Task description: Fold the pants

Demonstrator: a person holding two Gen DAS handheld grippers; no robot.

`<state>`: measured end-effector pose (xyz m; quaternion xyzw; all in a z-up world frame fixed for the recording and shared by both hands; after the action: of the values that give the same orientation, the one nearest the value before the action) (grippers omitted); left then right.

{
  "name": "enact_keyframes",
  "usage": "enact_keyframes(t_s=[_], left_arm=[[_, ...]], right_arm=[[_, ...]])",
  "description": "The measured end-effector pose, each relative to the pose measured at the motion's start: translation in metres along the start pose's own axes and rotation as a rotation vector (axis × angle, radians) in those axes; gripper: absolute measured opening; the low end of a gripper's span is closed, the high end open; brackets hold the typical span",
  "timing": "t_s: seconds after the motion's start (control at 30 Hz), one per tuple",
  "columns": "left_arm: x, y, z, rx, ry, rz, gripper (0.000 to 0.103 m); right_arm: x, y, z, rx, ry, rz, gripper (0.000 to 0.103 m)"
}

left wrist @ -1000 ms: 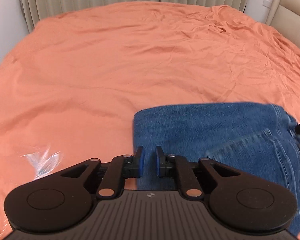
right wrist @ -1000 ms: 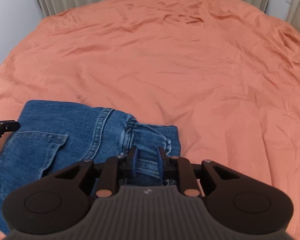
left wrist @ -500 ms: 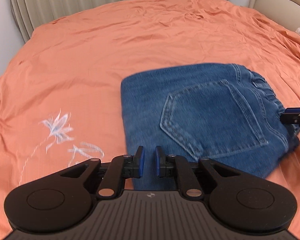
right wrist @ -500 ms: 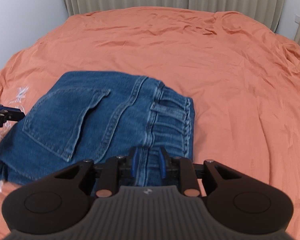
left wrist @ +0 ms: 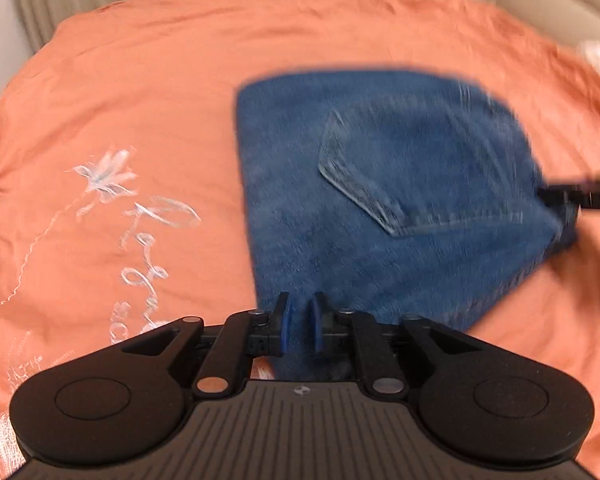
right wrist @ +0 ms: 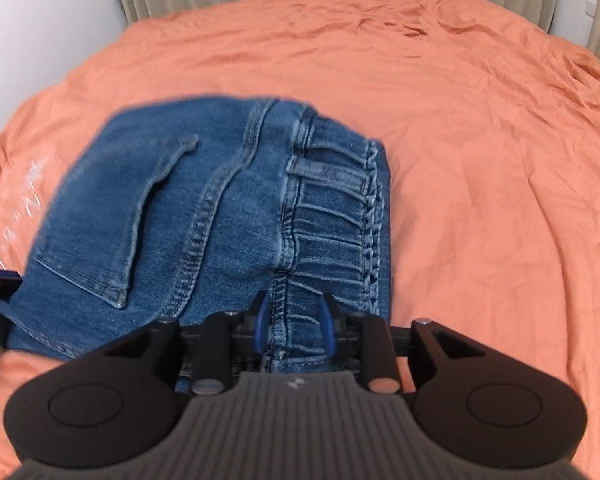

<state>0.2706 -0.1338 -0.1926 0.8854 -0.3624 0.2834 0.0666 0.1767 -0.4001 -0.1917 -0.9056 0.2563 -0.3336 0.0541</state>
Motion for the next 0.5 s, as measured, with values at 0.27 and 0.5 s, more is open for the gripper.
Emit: enact_keyframes(t_s=[0.27,0.5], left_arm=[[0.007,-0.064,0.028,-0.228,0.074,-0.461,0.069],[-0.01,-0.076,0.064,-0.399,0.115,-0.676,0.07]], right_arm=[[0.026,0.053,0.003,0.109,-0.043,0.282,0.062],[0.014,0.085,0.033,0.209,-0.113,0.447,0.067]])
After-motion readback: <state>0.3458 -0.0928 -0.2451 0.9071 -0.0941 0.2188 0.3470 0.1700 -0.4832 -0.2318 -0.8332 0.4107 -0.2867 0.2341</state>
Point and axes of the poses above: each gripper's, at about its wrist camera, not at the fingertips, and z roughly the way its jaws point, y to its right, x to its top, the point moved 5 cm from there along z, roughly the way its jaws point, and after that the axes turned 15 degrees about z, right-handed, at the moved point
